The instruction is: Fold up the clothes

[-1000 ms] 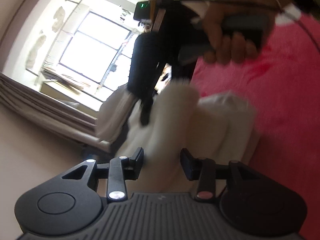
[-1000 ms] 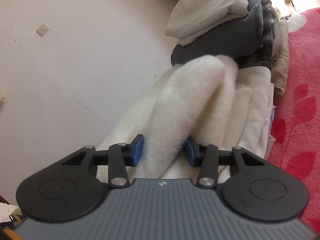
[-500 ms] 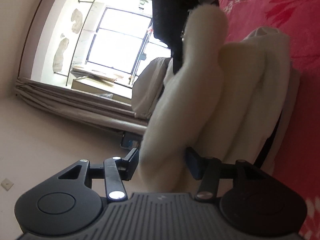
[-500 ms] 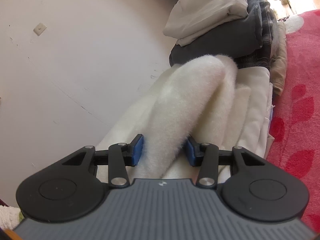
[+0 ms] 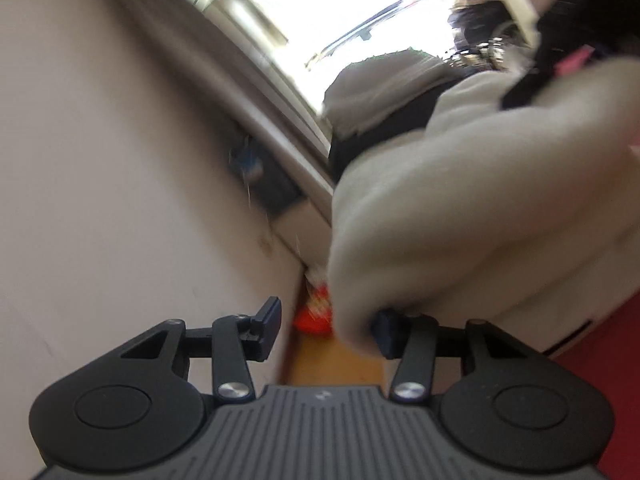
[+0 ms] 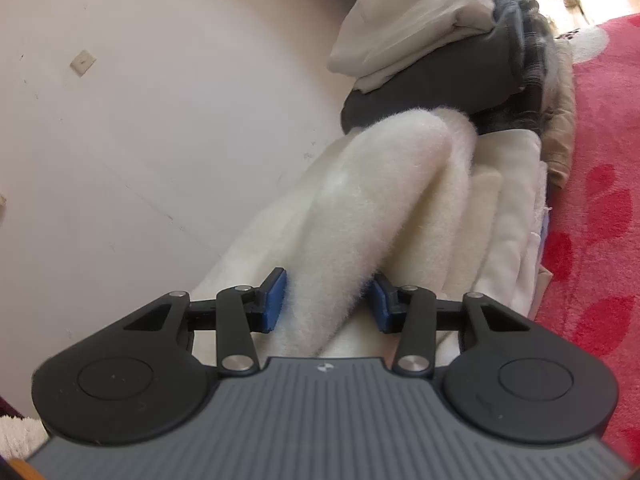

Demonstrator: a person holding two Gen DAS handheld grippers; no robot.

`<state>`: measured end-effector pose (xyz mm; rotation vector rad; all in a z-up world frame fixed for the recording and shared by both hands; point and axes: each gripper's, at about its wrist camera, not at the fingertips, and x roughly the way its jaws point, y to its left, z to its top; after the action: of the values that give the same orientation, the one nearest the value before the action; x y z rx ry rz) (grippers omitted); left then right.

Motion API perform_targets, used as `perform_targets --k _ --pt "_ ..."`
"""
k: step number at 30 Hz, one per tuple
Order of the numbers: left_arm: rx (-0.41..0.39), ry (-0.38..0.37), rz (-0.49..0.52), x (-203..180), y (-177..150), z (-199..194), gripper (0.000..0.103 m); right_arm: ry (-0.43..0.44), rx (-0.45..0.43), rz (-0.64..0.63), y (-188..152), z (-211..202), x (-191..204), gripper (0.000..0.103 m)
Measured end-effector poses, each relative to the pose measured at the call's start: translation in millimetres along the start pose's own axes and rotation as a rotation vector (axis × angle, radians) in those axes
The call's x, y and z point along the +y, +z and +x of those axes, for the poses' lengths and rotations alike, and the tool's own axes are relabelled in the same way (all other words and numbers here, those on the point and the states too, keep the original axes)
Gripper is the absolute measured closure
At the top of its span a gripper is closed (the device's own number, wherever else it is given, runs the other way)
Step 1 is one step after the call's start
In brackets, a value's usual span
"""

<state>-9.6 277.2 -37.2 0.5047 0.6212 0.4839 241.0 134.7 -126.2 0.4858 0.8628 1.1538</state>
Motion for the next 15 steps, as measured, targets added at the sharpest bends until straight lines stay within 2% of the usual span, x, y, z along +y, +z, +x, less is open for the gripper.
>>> perform_targets --k 3,7,10,12,13,15 --pt "0.06 -0.049 -0.122 10 -1 8 0.052 -0.02 0.008 -0.055 -1 6 9 0.062" --pt "0.105 -0.153 -0.272 11 -6 -23 0.051 -0.034 0.014 -0.106 -3 9 15 0.062" --pt "0.11 -0.19 -0.256 21 -8 -51 0.051 -0.042 0.01 -0.106 -4 5 12 0.062" --pt "0.121 -0.192 -0.293 38 -19 -73 0.053 -0.048 0.003 -0.108 -4 2 11 0.062" --pt "0.114 -0.203 -0.327 44 -12 -77 0.054 -0.047 0.002 -0.107 -5 2 11 0.062" --pt "0.031 -0.199 -0.353 50 0 -92 0.054 -0.045 -0.002 -0.108 -6 1 10 0.062"
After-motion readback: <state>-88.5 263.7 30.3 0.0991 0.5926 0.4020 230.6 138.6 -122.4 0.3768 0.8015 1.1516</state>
